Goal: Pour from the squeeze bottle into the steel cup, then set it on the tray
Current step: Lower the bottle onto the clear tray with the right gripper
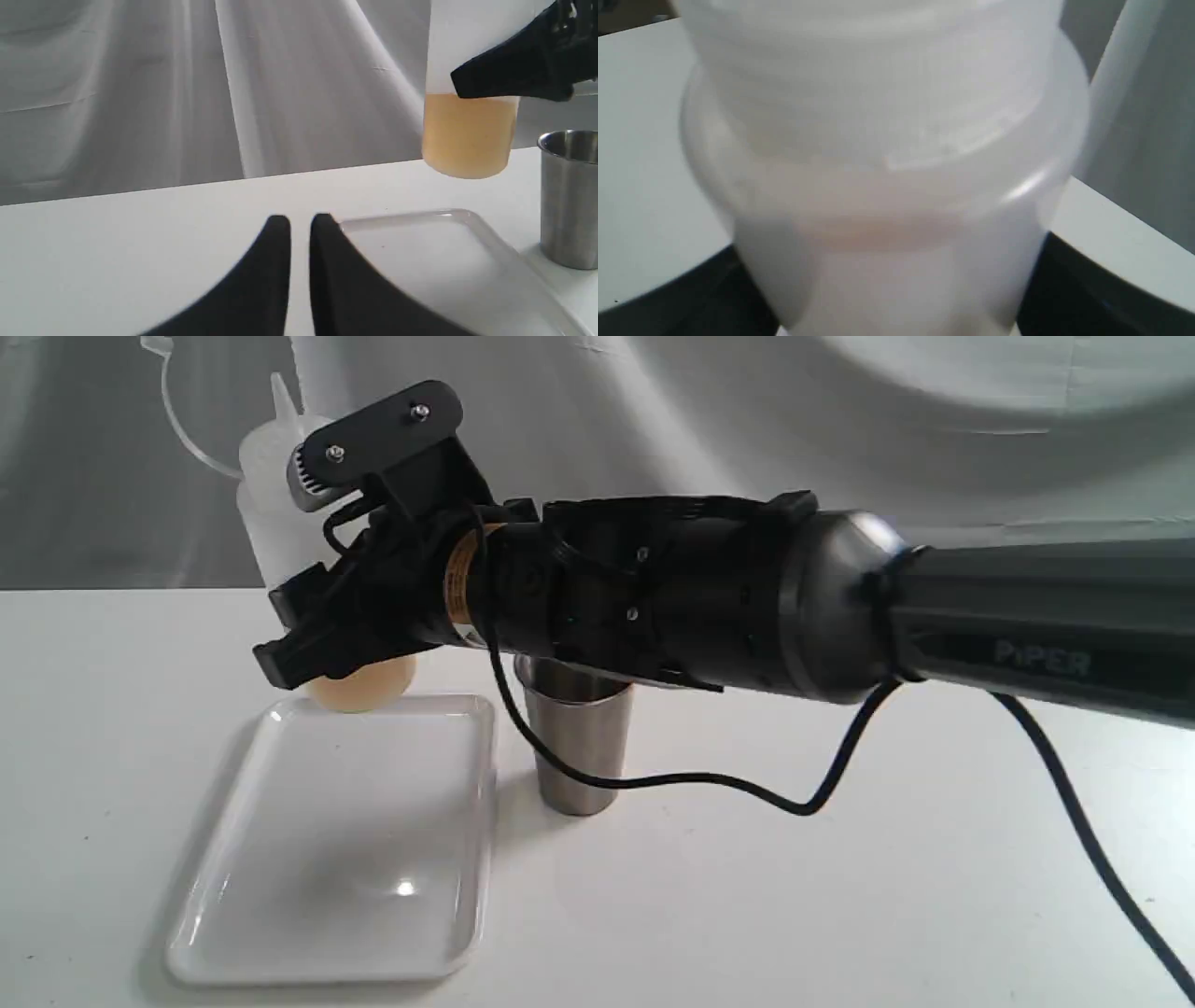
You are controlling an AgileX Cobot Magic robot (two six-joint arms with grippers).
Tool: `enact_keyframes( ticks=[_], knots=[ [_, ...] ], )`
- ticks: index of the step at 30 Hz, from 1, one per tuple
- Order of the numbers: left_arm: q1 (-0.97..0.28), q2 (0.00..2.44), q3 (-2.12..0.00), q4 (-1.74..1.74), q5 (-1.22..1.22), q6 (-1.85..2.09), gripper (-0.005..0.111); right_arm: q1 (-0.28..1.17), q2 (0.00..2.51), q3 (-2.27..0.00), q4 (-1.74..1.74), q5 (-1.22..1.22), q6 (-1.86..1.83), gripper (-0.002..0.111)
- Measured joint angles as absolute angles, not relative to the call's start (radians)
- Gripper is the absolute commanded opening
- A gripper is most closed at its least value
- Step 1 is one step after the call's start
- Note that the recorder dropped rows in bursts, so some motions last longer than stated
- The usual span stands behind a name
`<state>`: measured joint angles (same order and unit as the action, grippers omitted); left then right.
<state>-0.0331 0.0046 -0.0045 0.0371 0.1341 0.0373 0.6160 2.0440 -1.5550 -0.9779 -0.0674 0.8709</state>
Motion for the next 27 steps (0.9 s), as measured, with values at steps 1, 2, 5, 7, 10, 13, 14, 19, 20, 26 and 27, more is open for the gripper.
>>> enact_keyframes(
  ticks=[1, 2, 5, 7, 10, 13, 14, 19, 20, 26, 27],
  knots=[
    [-0.033, 0.005, -0.004, 0.037, 0.134, 0.037, 0.008, 0.616, 2.047, -1.555, -0.978, -0.067, 0.868, 0.03],
    [-0.033, 0.005, -0.004, 0.037, 0.134, 0.037, 0.008, 0.616, 2.051, -1.555, -0.978, -0.067, 0.862, 0.03],
    [-0.033, 0.005, -0.004, 0.037, 0.134, 0.037, 0.008, 0.618, 2.06, -1.555, -0.972, -0.067, 0.835, 0.03],
    [-0.033, 0.005, -0.004, 0.037, 0.134, 0.037, 0.008, 0.622, 2.069, -1.555, -0.919, -0.066, 0.778, 0.03],
    [-0.033, 0.005, -0.004, 0.037, 0.134, 0.037, 0.008, 0.631, 2.089, -1.555, -0.766, -0.07, 0.608, 0.03],
    [-0.033, 0.005, -0.004, 0.037, 0.134, 0.037, 0.008, 0.639, 2.117, -1.555, -0.594, -0.072, 0.426, 0.03],
    [-0.033, 0.005, -0.004, 0.037, 0.134, 0.037, 0.008, 0.642, 2.128, -1.555, -0.543, -0.08, 0.374, 0.03],
    [-0.033, 0.005, -0.004, 0.037, 0.134, 0.037, 0.008, 0.651, 2.184, -1.555, -0.385, -0.138, 0.243, 0.03],
    [-0.033, 0.005, -0.004, 0.037, 0.134, 0.037, 0.008, 0.654, 2.193, -1.555, -0.364, -0.148, 0.228, 0.03],
    [-0.033, 0.005, -0.004, 0.037, 0.134, 0.037, 0.008, 0.667, 2.243, -1.555, -0.205, -0.175, 0.1, 0.03],
    [-0.033, 0.005, -0.004, 0.037, 0.134, 0.037, 0.008, 0.668, 2.251, -1.555, -0.19, -0.175, 0.089, 0.03]
  ],
)
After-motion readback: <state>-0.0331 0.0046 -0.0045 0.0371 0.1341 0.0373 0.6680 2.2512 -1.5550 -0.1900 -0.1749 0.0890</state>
